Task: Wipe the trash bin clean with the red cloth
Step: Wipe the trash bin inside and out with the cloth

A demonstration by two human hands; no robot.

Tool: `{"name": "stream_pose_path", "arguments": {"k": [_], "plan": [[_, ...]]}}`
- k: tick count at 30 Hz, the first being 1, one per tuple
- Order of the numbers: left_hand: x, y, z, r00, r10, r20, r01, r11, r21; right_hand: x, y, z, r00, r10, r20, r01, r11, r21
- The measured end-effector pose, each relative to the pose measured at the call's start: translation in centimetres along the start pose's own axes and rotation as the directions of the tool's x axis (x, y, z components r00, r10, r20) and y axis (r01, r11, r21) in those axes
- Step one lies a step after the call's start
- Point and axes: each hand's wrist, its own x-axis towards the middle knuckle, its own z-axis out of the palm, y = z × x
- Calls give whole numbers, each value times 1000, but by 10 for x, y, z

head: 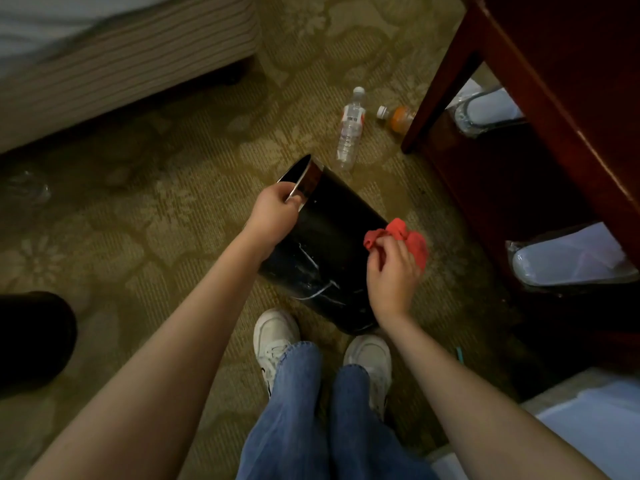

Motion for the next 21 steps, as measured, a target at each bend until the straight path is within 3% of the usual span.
{"name": "stream_pose_path", "arguments": {"k": [5, 9, 13, 18, 21], "plan": [[-2, -1, 3, 999, 42, -9, -42, 998, 39, 20, -71, 12, 976, -215, 19, 210, 968, 136], [-5, -3, -1, 998, 55, 11, -56, 998, 29, 27, -89, 19, 959, -280, 40, 267, 944, 194], [-7, -10, -4, 999, 41, 19, -41, 999, 19, 32, -42, 10, 998, -61, 20, 58, 991, 118], [-10, -12, -7, 999, 44, 32, -44, 999, 12, 28, 5, -6, 989, 107, 107, -97, 990, -99], [-13, -5, -1, 998, 61, 31, -62, 997, 42, 33, 2, -13, 973, 193, 129, -178, 977, -118]]}}
